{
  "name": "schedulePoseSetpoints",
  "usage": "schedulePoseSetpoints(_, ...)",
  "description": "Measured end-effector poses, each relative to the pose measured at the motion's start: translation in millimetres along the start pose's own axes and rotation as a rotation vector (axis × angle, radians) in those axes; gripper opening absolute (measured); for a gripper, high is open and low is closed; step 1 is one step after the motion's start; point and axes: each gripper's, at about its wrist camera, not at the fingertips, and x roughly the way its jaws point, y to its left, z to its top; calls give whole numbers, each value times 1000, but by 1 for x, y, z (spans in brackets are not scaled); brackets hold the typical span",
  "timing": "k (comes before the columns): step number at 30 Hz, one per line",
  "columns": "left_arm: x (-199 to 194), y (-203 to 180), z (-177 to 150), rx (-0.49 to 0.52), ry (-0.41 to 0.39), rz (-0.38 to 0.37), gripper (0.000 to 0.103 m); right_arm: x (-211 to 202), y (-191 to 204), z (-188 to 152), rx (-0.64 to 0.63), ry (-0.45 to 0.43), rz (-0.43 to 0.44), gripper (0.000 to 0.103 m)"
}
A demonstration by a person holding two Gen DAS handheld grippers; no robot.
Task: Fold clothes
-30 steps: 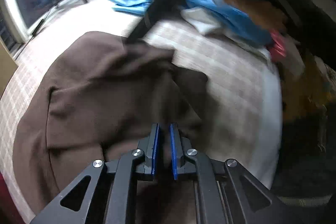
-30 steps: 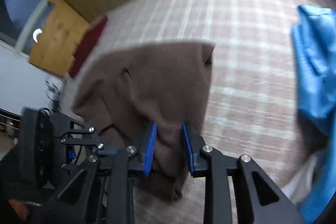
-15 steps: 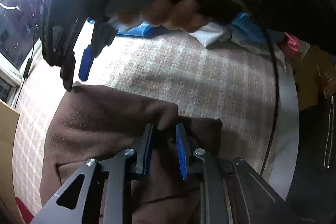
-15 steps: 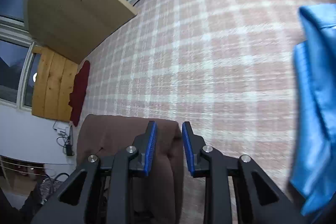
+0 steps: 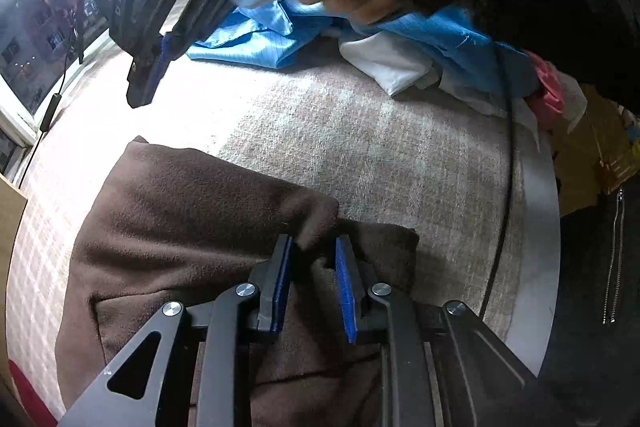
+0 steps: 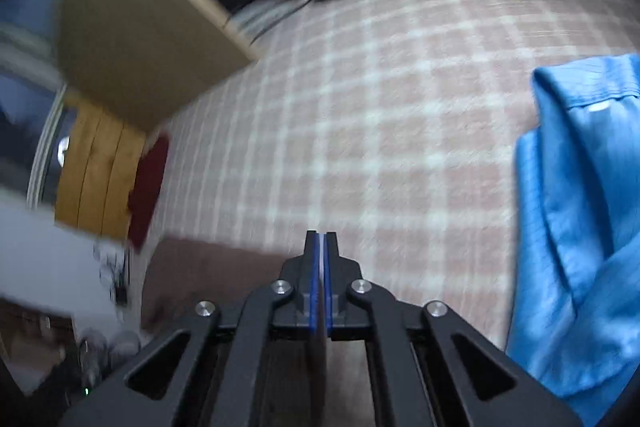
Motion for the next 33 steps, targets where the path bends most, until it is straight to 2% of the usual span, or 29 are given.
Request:
schedulePoseSetpoints(1, 1, -1, 0, 5, 0, 4, 19, 3, 5, -5, -19, 17, -3, 24)
schedulePoseSetpoints(5, 3, -3, 0, 6, -5, 15, 20, 27, 11, -14, -30, 64, 7, 23)
schedulePoseSetpoints(6, 3, -3, 0, -1, -7, 17, 20, 32, 12, -15, -34, 62, 0, 9)
schedulePoseSetpoints(8, 4, -5, 1, -12, -7, 32, 20, 26, 20, -15, -65, 25, -85, 6)
schedulePoseSetpoints(9, 3, -7, 2, -23, -6, 38, 20, 20, 25, -14, -100, -4, -207, 2)
schedulePoseSetpoints(10, -2, -8, 3, -47, -8, 37, 21, 13, 29, -14, -129, -18, -316, 7)
schedulePoseSetpoints(11, -10, -9, 2, -75, -20, 26, 20, 5, 32, -14, -155, -27, -416, 7)
schedulePoseSetpoints(12, -25, -10, -2, -110, -52, -5, 20, -3, 39, -16, -161, -46, -386, 7)
schedulePoseSetpoints(13, -41, -9, -7, -150, -86, -24, 20, -13, 47, -18, -161, -67, -319, 7)
schedulePoseSetpoints(15, -75, -1, -28, -242, -150, -1, 20, -21, 69, -27, -197, -89, -212, 7)
schedulePoseSetpoints(17, -109, 13, -61, -358, -191, 64, 20, -14, 103, -42, -288, -82, -147, 18)
schedulePoseSetpoints(18, -122, 22, -81, -420, -197, 101, 20, -5, 118, -49, -336, -64, -119, 38)
schedulePoseSetpoints(19, -133, 30, -101, -481, -196, 139, 20, 6, 128, -60, -393, -32, -117, 45)
schedulePoseSetpoints(20, -141, 37, -122, -538, -183, 172, 20, 25, 135, -72, -461, 30, -176, 44)
schedulePoseSetpoints(21, -146, 43, -141, -586, -168, 199, 20, 43, 131, -83, -507, 108, -283, 41)
schedulePoseSetpoints(22, -152, 49, -162, -631, -151, 227, 20, 55, 123, -91, -522, 163, -376, 34)
schedulePoseSetpoints(25, -161, 61, -206, -694, -107, 292, 20, 38, 135, -99, -510, 122, -420, 33)
schedulePoseSetpoints(27, -165, 71, -223, -718, -111, 299, 20, 29, 177, -109, -578, 53, -353, 35)
schedulePoseSetpoints(30, -162, 87, -231, -711, -152, 264, 20, 46, 244, -131, -695, 45, -195, 53)
schedulePoseSetpoints(31, -159, 91, -231, -696, -160, 252, 20, 56, 261, -136, -728, 41, -182, 56)
schedulePoseSetpoints(33, -146, 101, -226, -656, -150, 228, 20, 83, 287, -153, -816, 49, -245, 56)
